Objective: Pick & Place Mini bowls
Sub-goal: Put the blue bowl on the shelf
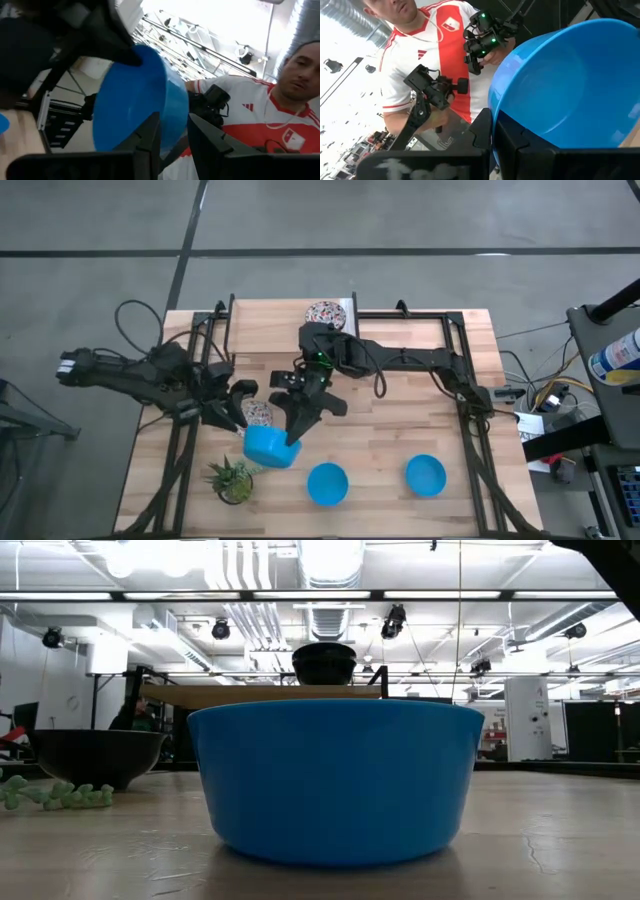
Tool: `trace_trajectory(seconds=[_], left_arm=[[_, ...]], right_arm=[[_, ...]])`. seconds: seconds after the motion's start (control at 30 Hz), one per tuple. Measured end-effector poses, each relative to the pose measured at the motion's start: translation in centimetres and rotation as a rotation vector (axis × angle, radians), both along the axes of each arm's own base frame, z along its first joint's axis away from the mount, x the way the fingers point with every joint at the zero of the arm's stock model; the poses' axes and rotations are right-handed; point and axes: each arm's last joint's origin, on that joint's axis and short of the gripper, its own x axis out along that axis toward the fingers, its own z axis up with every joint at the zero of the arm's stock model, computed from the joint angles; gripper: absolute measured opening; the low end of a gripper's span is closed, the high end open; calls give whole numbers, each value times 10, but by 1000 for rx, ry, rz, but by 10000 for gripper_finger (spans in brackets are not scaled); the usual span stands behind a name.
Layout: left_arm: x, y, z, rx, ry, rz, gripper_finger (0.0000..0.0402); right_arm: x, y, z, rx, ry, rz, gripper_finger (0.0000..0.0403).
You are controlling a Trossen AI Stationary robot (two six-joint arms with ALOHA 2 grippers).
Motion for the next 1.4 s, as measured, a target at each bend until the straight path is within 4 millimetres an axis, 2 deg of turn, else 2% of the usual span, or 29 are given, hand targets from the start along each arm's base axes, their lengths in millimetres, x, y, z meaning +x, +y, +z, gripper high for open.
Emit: trace_trajectory(seconds=[0.47,0.57,0.7,0.93,1.07,1.4], left_arm=[[19,-11,-1,31,25,-40,88],[19,-11,1,32,18,-45,70],[17,-11,3,37,1,-61,17],[17,-12,1,41,15,-82,4],[16,-13,1,39,26,-123,1],[12,-13,-3,17,135,-197,0]], right_arm=[[0,-5,1,4,-2,10,8],[0,-5,1,3,-4,10,8],[0,-5,1,5,2,8,9],[3,-7,0,29,61,-94,13],[5,-8,-1,33,70,-178,49],[7,-18,-2,35,80,-222,190]])
